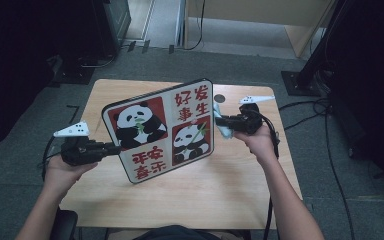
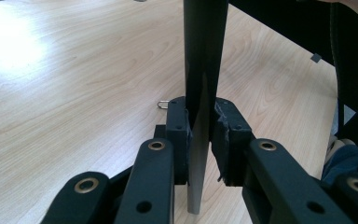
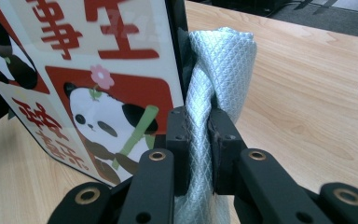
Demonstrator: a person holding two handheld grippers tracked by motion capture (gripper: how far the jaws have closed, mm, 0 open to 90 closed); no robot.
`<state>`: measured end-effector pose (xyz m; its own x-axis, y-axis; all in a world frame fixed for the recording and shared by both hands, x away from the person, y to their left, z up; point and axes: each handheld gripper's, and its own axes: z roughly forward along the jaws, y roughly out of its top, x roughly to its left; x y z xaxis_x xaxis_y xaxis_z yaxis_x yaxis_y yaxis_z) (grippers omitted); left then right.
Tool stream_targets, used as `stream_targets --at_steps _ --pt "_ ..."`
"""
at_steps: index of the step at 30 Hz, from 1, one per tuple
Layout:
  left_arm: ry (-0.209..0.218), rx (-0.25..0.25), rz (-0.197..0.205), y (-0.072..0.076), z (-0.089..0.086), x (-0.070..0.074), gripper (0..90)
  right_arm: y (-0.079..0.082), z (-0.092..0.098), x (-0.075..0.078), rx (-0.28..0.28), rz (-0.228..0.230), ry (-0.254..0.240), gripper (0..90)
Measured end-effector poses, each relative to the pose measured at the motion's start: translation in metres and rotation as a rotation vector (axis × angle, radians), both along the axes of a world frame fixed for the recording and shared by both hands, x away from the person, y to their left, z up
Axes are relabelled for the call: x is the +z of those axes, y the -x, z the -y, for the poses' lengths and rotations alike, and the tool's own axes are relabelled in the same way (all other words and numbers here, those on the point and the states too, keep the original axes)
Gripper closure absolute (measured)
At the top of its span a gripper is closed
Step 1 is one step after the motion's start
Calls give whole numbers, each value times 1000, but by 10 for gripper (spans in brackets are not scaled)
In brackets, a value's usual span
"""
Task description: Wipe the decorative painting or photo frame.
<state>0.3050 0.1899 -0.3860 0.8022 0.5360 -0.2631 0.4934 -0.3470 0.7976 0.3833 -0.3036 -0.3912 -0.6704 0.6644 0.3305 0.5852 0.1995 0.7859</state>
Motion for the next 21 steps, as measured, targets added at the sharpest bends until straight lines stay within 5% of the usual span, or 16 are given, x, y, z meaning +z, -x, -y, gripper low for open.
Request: stream_targets --at_steps 21 --pt "-2 -5 0 1 0 1 778 10 7 -32 18 2 -7 809"
